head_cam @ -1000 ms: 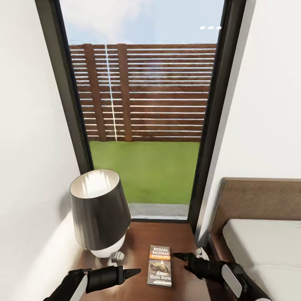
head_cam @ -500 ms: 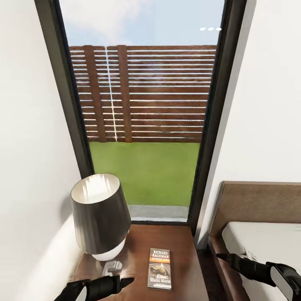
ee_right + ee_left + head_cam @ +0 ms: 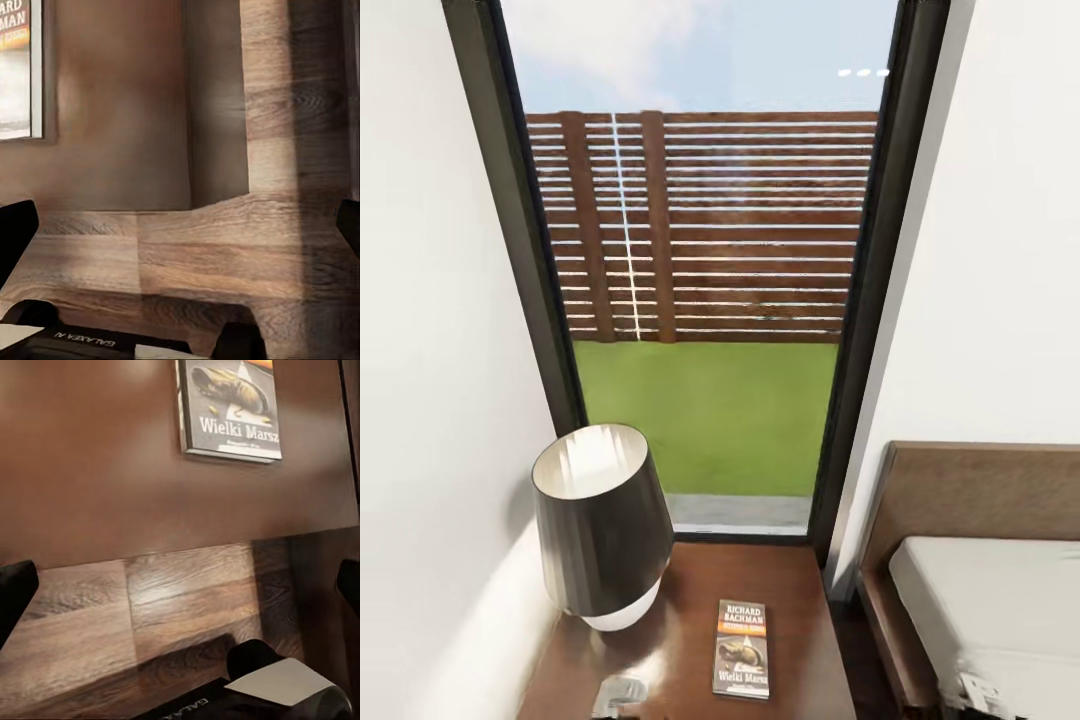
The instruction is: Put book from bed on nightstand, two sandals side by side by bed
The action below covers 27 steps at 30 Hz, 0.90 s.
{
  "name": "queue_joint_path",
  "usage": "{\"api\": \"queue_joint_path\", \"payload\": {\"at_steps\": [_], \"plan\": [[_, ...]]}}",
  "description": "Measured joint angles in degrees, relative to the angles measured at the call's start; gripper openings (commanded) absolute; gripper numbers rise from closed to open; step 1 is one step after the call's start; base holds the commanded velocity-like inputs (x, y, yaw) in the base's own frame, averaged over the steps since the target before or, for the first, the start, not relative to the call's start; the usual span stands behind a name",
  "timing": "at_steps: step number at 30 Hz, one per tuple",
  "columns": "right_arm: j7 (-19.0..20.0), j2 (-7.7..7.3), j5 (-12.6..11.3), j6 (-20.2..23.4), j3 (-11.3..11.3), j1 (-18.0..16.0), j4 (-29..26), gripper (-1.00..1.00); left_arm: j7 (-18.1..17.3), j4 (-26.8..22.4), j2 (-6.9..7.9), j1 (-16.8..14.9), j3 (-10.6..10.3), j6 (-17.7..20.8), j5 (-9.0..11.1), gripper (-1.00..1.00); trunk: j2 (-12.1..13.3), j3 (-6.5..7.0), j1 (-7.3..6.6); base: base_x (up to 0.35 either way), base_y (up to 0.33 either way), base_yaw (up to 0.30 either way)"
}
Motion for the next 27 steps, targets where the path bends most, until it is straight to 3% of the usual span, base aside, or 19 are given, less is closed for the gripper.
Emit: {"api": "queue_joint_path", "payload": {"at_steps": [3, 6, 8, 11, 16, 27], "plan": [[-0.2, 2.30, 0.7, -5.2, 0.1, 0.0, 5.5, 1.00, 0.9, 2.8, -0.40, 0.1, -0.1, -1.6, -0.5, 1.00, 1.2, 0.54, -0.66, 0.000, 0.000, 0.000], [-0.4, 4.43, 0.9, -7.3, 0.0, 0.1, 8.6, 1.00, 1.2, 4.2, -0.48, 0.1, -0.1, -1.9, -0.7, 1.00, 2.4, 1.08, -1.32, 0.000, 0.000, 0.000], [-0.5, 6.81, 1.3, -8.8, 0.0, 0.5, 10.4, 1.00, 3.0, 6.1, -0.47, 0.2, -0.1, -2.6, -0.7, 1.00, 3.2, 1.44, -1.76, 0.000, 0.000, 0.000], [-0.6, 8.39, 3.4, -9.3, 0.1, 2.7, 11.0, 1.00, 6.4, 9.5, -0.46, 1.0, -0.1, -4.2, -0.7, 1.00, 4.4, 1.97, -2.42, 0.000, 0.000, 0.000], [-0.6, 9.83, 7.3, -9.6, 0.0, 5.5, 11.3, 1.00, 10.0, 16.6, -0.37, 2.8, 0.0, -10.4, -0.6, 1.00, 6.4, 2.87, -3.52, 0.000, 0.000, 0.000], [-0.7, 10.23, 7.7, -9.6, -0.1, 5.7, 11.3, 1.00, 10.5, 17.6, -0.28, 3.1, 0.2, -12.3, -0.4, 1.00, 6.8, 3.06, -3.74, 0.000, 0.000, 0.000]]}}
